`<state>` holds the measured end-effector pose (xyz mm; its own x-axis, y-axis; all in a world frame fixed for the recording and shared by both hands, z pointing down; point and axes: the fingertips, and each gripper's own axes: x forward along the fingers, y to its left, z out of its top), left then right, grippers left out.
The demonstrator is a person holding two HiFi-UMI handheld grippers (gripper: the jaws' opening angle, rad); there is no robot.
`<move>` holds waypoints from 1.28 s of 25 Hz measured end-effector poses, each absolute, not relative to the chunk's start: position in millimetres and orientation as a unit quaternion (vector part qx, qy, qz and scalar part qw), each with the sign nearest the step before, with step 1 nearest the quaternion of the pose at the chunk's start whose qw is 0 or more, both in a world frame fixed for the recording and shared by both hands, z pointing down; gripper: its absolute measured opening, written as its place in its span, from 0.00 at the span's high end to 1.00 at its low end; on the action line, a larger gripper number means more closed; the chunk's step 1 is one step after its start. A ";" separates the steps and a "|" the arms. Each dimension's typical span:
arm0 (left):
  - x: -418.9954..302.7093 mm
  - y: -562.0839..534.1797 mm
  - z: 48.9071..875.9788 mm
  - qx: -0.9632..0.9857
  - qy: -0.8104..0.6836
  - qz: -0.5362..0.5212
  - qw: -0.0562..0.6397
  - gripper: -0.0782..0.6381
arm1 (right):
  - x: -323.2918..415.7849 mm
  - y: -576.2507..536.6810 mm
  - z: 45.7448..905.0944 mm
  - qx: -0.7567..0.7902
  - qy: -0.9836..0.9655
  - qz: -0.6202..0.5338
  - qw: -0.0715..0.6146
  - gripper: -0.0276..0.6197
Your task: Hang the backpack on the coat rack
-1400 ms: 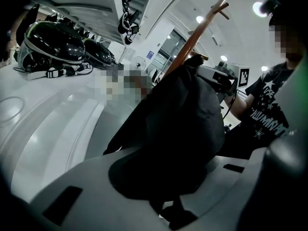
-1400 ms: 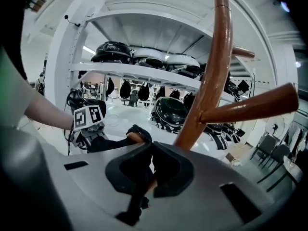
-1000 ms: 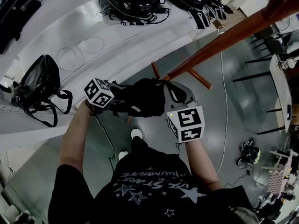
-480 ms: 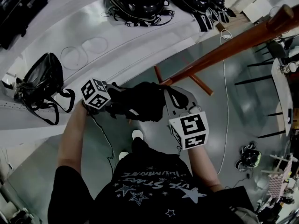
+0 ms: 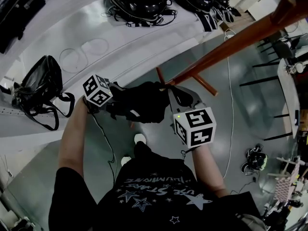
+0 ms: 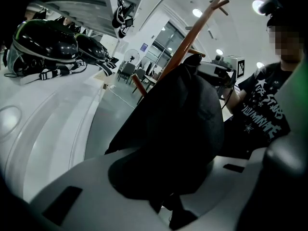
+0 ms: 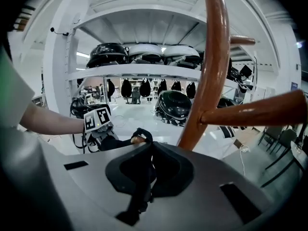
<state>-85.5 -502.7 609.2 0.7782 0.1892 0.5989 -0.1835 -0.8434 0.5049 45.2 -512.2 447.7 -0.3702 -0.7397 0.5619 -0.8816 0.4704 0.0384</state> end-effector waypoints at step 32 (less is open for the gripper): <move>-30.5 -502.7 681.1 0.884 -0.050 0.340 0.318 0.74 | 98.5 -518.5 511.7 0.540 -0.774 0.219 0.250 0.93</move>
<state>-30.5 -502.7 681.1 0.7644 0.1285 0.6318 -0.3036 -0.7927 0.5286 98.5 -518.5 511.7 -0.2930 -0.7253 0.6229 -0.9443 0.3216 -0.0698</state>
